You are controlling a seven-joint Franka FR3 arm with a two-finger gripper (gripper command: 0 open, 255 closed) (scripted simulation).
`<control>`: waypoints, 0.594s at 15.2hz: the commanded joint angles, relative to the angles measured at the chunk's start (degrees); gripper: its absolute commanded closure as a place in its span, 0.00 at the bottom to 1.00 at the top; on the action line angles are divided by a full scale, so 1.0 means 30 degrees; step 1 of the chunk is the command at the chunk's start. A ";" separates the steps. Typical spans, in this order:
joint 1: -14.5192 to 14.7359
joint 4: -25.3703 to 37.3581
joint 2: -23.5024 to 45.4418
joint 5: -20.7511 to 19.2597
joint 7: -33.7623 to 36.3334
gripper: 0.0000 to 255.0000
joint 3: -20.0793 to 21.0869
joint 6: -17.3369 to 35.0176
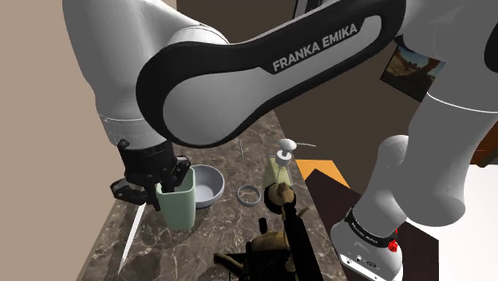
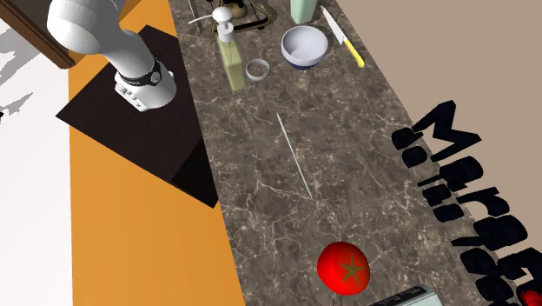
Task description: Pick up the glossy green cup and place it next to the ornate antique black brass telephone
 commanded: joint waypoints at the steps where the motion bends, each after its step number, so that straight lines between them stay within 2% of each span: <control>1: 0.0005 -0.0387 0.0146 -0.0083 0.0047 1.00 -0.0015 0.0532; 9: 0.0084 -0.1404 0.0916 -0.0506 0.0338 1.00 -0.0080 0.2239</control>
